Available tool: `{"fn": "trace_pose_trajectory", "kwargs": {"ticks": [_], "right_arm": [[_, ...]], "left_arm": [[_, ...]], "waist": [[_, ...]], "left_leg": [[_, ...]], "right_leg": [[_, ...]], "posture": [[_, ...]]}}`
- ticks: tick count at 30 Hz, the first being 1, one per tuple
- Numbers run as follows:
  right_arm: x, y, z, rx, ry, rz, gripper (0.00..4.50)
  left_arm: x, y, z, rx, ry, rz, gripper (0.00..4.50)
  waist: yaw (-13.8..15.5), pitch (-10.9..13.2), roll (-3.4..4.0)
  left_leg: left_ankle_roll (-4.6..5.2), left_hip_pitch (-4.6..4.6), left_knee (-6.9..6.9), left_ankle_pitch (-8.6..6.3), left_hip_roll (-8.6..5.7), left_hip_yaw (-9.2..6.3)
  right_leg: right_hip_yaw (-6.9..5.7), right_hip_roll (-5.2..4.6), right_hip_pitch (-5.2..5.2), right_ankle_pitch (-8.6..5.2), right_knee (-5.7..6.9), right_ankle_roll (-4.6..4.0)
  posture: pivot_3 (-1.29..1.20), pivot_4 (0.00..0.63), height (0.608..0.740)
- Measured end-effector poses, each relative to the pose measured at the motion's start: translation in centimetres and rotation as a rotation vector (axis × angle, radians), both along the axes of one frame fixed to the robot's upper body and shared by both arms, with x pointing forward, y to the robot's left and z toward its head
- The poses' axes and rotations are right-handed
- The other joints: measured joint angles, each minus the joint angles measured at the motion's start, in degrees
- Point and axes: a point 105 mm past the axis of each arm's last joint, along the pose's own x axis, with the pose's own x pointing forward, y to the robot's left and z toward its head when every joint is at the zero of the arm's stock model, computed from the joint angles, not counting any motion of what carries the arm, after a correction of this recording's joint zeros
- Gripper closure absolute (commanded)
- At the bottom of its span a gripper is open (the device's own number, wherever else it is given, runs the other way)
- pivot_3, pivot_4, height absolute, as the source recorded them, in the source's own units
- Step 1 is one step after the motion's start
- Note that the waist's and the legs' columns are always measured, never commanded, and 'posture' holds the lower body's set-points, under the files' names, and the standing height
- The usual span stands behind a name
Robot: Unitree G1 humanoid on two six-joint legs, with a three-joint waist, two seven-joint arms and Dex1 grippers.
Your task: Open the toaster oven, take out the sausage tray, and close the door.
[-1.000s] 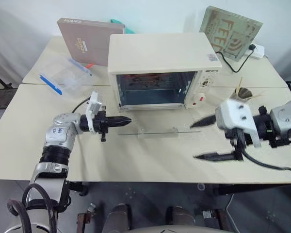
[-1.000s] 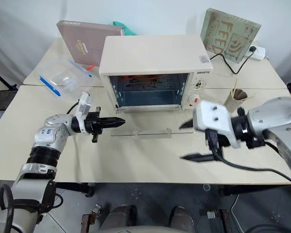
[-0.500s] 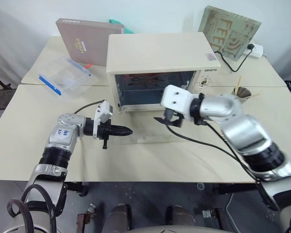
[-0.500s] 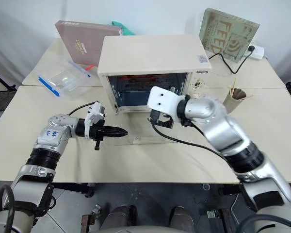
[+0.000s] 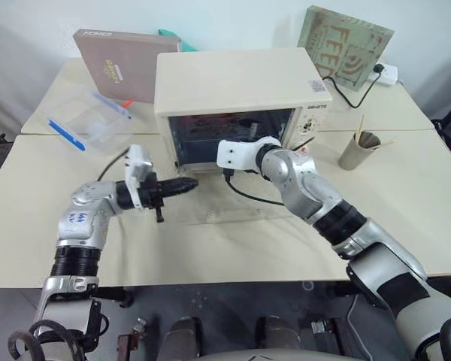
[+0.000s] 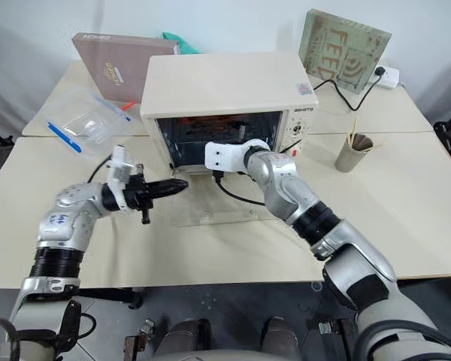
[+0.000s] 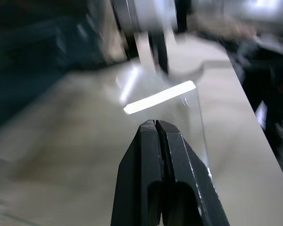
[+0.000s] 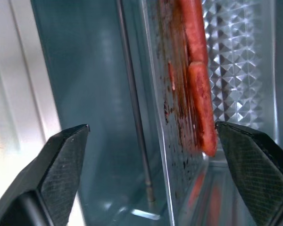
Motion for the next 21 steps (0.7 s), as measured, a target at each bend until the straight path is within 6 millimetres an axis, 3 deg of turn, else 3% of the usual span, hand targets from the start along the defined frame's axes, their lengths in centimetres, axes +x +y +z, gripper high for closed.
{"fn": "trace_pose_trajectory", "kwargs": {"ticks": [5, 6, 13, 19, 21], "right_arm": [[1.0, 0.9, 0.4, -0.091, -0.044, -0.035, 0.00], [1.0, 1.0, 0.3, -0.098, -0.045, -0.033, 0.19], [1.0, 1.3, 0.0, -0.143, -0.046, -0.049, 2.16], [0.9, 1.1, 0.4, -0.164, -0.070, -0.065, 4.32], [0.6, 1.1, 0.5, -0.146, -0.078, -0.067, 4.49]], "left_arm": [[-0.8, 1.5, -0.5, -0.065, 0.048, 0.086, 4.47], [-0.9, 1.7, -0.4, -0.075, 0.049, 0.096, 4.50], [-1.5, 2.6, 0.5, -0.131, 0.033, 0.147, 4.50], [-1.7, 3.8, 1.4, -0.194, 0.024, 0.193, 4.50], [-1.9, 4.4, 1.4, -0.203, 0.030, 0.204, 4.50]], "waist": [[-0.70, 0.00, 0.00], [-0.71, 0.00, 0.00], [-0.72, 0.00, 0.00], [-0.78, 0.00, 0.00], [-0.78, 0.00, 0.00]], "left_leg": [[-0.02, -0.01, -0.11, 0.01, 0.00, -0.05], [-0.03, -0.01, -0.11, 0.00, 0.00, -0.05], [-0.04, 0.00, -0.12, 0.00, 0.00, -0.04], [-0.06, 0.02, -0.14, -0.01, 0.00, -0.04], [-0.06, 0.02, -0.15, -0.01, 0.00, -0.03]], "right_leg": [[0.01, 0.01, -0.06, 0.00, 0.04, 0.00], [0.01, 0.01, -0.06, 0.00, 0.03, 0.00], [0.04, 0.01, -0.06, 0.00, 0.03, 0.00], [0.04, 0.02, -0.07, 0.00, 0.03, 0.00], [0.05, 0.02, -0.08, 0.00, 0.03, 0.00]], "posture": [[0.00, 0.150, 0.740], [0.00, 0.150, 0.740], [0.00, 0.150, 0.740], [0.00, 0.150, 0.740], [0.00, 0.150, 0.740]]}}
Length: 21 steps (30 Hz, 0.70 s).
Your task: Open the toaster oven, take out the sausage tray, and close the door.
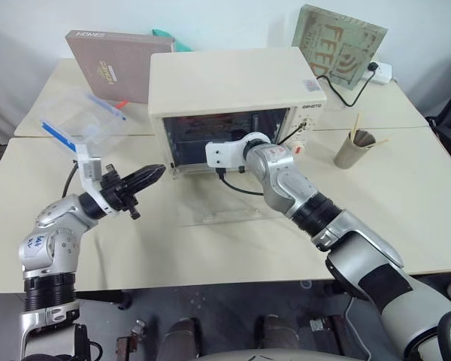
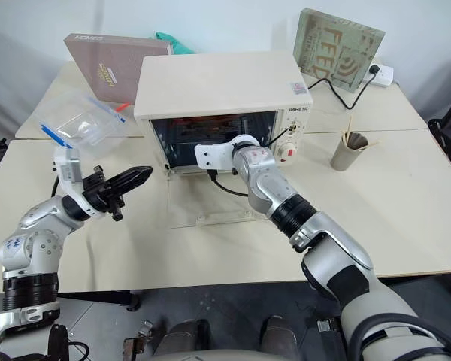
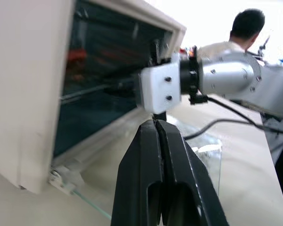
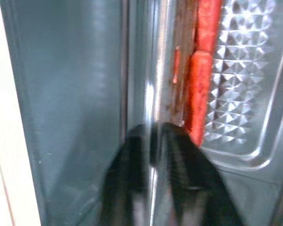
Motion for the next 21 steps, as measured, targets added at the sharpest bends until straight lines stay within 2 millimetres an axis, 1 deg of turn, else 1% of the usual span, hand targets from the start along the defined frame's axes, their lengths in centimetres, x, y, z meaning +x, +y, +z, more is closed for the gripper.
{"fn": "trace_pose_trajectory", "kwargs": {"ticks": [6, 10, 15, 16, 17, 21], "right_arm": [[-1.6, -0.4, -0.5, 0.019, -0.015, 0.026, 4.49], [-2.5, -0.4, -0.7, 0.010, -0.017, 0.049, 4.49], [-4.1, -0.9, -1.2, -0.015, -0.021, 0.109, 4.49], [-4.4, -1.0, -1.3, -0.019, -0.020, 0.118, 4.50], [-4.6, -1.1, -1.4, -0.022, -0.018, 0.128, 4.50], [-5.4, -1.5, -1.5, -0.029, -0.021, 0.150, 4.50]], "left_arm": [[0.0, 1.0, 0.2, -0.042, 0.022, 0.041, 4.50], [0.1, 1.0, 0.2, -0.040, 0.031, 0.051, 4.50], [0.6, 1.5, 0.0, -0.033, 0.080, 0.081, 4.50], [0.8, 1.7, -0.1, -0.036, 0.103, 0.092, 4.10], [1.1, 1.9, -0.2, -0.040, 0.127, 0.108, 3.93], [1.3, 2.2, -0.6, -0.035, 0.181, 0.128, 2.74]], "waist": [[0.14, 0.00, -0.01], [0.12, 0.00, -0.01], [0.15, 0.00, -0.01], [0.14, 0.00, -0.01], [0.14, 0.00, -0.01], [0.17, -0.01, -0.01]], "left_leg": [[-0.01, 0.00, 0.00, 0.00, 0.00, 0.00], [-0.02, 0.00, -0.05, 0.00, 0.00, 0.02], [-0.03, 0.00, -0.11, -0.01, 0.00, 0.03], [-0.03, 0.01, -0.11, -0.01, 0.00, 0.05], [-0.04, 0.02, -0.11, 0.00, 0.00, 0.05], [-0.04, 0.02, -0.14, 0.00, 0.00, 0.07]], "right_leg": [[0.01, 0.00, 0.00, 0.00, 0.00, 0.00], [0.01, 0.00, -0.04, 0.00, -0.01, 0.00], [0.01, 0.00, -0.06, 0.00, -0.01, 0.00], [0.01, 0.00, -0.06, 0.00, -0.01, 0.00], [0.00, 0.00, -0.06, 0.00, -0.01, 0.00], [0.01, 0.00, -0.07, 0.00, -0.02, 0.00]], "posture": [[0.00, 0.150, 0.740], [0.00, 0.150, 0.740], [0.00, 0.150, 0.740], [0.00, 0.150, 0.740], [0.00, 0.150, 0.740], [0.00, 0.150, 0.740]]}}
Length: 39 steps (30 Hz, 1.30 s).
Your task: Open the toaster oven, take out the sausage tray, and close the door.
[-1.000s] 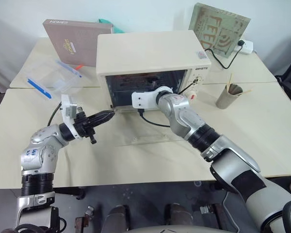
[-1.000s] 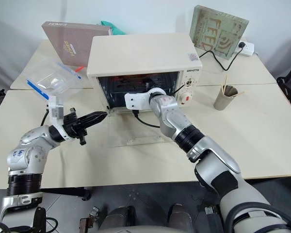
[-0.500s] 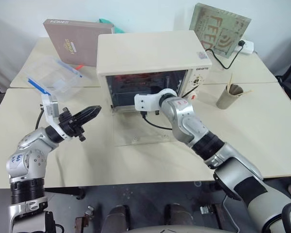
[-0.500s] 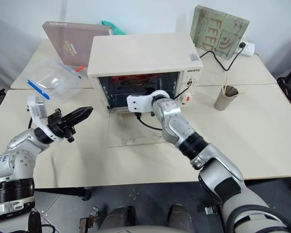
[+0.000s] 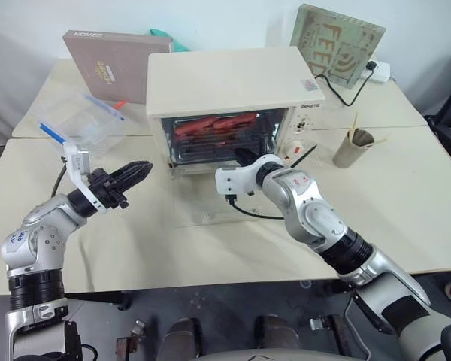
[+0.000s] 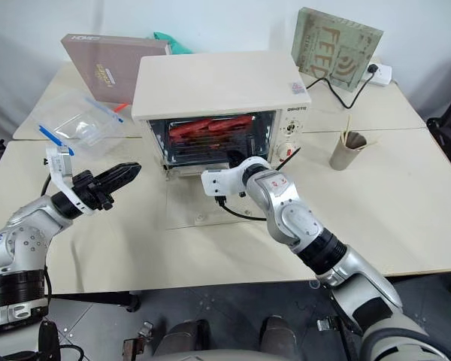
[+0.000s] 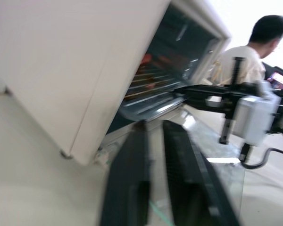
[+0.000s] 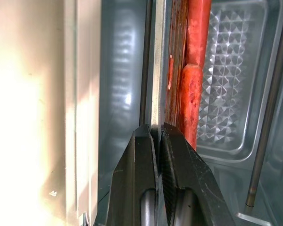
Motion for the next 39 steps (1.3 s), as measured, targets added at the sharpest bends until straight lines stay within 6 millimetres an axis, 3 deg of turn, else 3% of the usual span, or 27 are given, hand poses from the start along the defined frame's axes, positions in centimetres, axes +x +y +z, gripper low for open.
{"fn": "trace_pose_trajectory", "kwargs": {"ticks": [4, 9, 21, 39], "right_arm": [[-0.6, -0.3, -0.3, -0.017, -0.010, 0.011, 4.50], [-1.0, -0.9, -0.4, -0.018, -0.016, 0.017, 4.50], [-2.9, -2.1, -1.1, -0.019, -0.026, 0.008, 4.50], [-5.0, -3.3, -1.4, 0.021, -0.020, 0.048, 4.50]], "left_arm": [[0.6, 0.8, -0.4, -0.017, 0.042, 0.058, 1.41], [1.0, 0.9, -0.7, -0.028, 0.093, 0.088, 0.06], [1.6, 1.2, -1.2, -0.068, 0.184, 0.113, 0.06], [2.3, 1.0, -0.9, -0.095, 0.183, 0.116, 0.06]], "waist": [[0.08, 0.00, 0.00], [0.23, 0.00, 0.00], [1.52, 0.00, -0.01], [1.75, -0.01, -0.04]], "left_leg": [[0.00, 0.00, 0.01, 0.00, 0.00, 0.00], [0.00, 0.00, 0.01, 0.00, 0.00, 0.00], [0.00, -0.01, 0.04, 0.00, -0.01, 0.02], [0.01, -0.03, 0.14, 0.00, -0.02, -0.01]], "right_leg": [[0.00, 0.00, 0.00, 0.00, 0.00, 0.00], [0.00, 0.00, 0.01, 0.00, 0.00, 0.00], [0.01, 0.00, 0.01, 0.00, -0.02, 0.00], [0.00, 0.00, 0.07, 0.00, -0.04, 0.00]], "posture": [[0.00, 0.150, 0.740], [0.00, 0.150, 0.740], [0.00, 0.150, 0.740], [0.00, 0.150, 0.740]]}}
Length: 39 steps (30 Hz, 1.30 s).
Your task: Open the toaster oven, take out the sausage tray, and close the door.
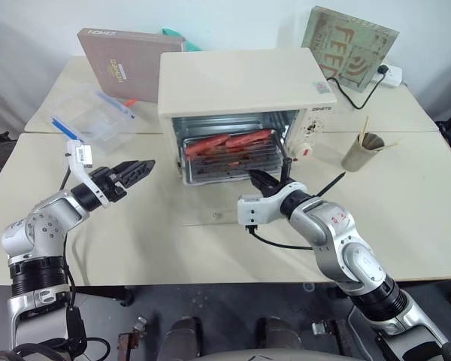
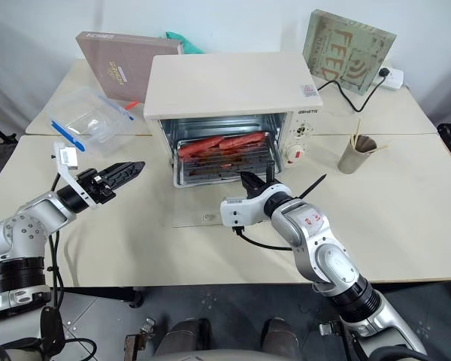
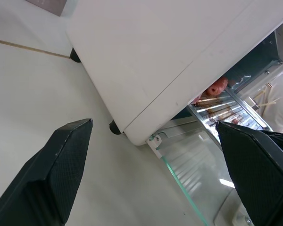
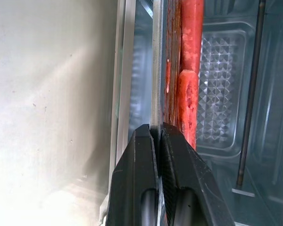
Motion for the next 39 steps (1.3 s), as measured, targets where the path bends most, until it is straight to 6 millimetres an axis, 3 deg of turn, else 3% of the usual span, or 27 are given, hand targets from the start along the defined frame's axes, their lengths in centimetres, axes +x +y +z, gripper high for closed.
{"fn": "trace_pose_trajectory", "kwargs": {"ticks": [19, 23, 29, 34, 39], "right_arm": [[-2.3, -0.3, 0.6, 0.006, -0.047, 0.032, 4.50], [-3.1, -0.2, -0.1, 0.000, -0.016, 0.053, 4.50], [-4.3, -0.1, 0.0, -0.009, -0.015, 0.106, 4.50], [-4.6, -0.3, -0.3, -0.024, -0.007, 0.119, 4.50], [-4.9, -0.1, -0.4, -0.040, -0.011, 0.142, 4.50]], "left_arm": [[0.1, -0.4, -0.6, -0.015, 0.044, -0.026, 0.06], [-0.7, -0.3, -1.5, -0.013, 0.118, -0.046, 0.06], [-2.0, -1.1, -0.7, -0.104, 0.168, -0.109, 0.06], [-4.0, -2.6, -2.1, -0.175, 0.370, -0.217, 0.06], [-5.1, -3.7, -1.6, -0.281, 0.493, -0.318, 0.06]], "waist": [[-0.11, -0.01, -0.01], [-0.11, -0.01, -0.01], [-0.01, -0.01, -0.02], [-0.03, -0.01, -0.03], [-0.01, -0.02, -0.05]], "left_leg": [[0.00, 0.01, 0.04, 0.00, 0.02, 0.03], [0.00, 0.02, 0.05, 0.00, 0.02, 0.03], [0.00, 0.05, 0.11, 0.00, 0.03, -0.03], [0.00, 0.09, 0.16, 0.00, 0.03, -0.06], [0.00, 0.12, 0.23, -0.01, 0.02, -0.11]], "right_leg": [[0.01, 0.00, 0.01, 0.00, 0.00, 0.00], [0.02, 0.00, 0.02, 0.00, 0.00, 0.00], [0.02, 0.01, 0.13, 0.00, 0.00, 0.00], [0.03, 0.01, 0.19, 0.00, 0.00, 0.00], [0.03, 0.01, 0.29, 0.00, -0.01, 0.01]], "posture": [[0.00, 0.150, 0.740], [0.00, 0.150, 0.740], [0.00, 0.150, 0.740], [0.00, 0.150, 0.740], [0.00, 0.150, 0.740]]}}
